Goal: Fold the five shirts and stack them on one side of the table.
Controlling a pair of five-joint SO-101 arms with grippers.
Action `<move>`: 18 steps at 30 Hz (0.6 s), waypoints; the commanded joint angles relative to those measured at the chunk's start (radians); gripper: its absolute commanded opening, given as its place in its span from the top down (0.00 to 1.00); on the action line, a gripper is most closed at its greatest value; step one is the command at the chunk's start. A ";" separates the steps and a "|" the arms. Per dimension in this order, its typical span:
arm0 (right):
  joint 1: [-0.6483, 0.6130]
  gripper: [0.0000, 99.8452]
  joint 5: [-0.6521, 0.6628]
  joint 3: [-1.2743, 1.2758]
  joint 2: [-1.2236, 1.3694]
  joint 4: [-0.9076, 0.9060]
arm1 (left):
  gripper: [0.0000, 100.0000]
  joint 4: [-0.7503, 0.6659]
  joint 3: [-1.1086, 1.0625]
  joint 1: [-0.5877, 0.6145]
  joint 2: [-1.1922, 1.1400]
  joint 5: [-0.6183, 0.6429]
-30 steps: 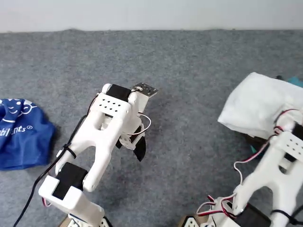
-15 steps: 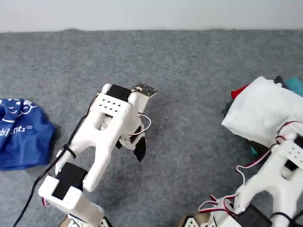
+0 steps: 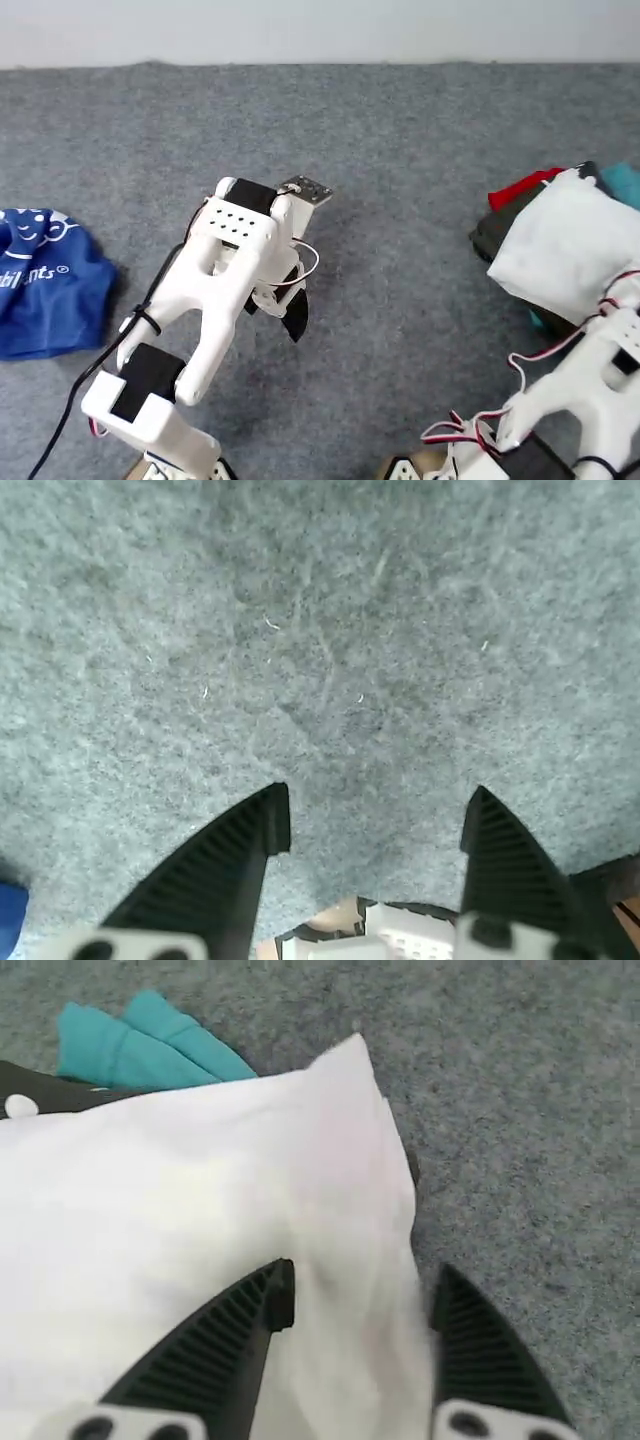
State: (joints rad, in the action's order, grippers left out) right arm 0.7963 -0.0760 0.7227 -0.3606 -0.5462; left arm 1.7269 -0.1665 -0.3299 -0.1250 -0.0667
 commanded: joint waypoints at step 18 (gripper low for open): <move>0.007 0.62 0.176 -0.084 -0.486 -0.401 | 0.73 0.028 0.220 0.212 0.107 -0.006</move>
State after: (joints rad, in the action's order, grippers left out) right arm 0.7963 0.0529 0.6889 -0.7181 -0.8853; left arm 1.7300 -0.0315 -0.2194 -0.1112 -0.0698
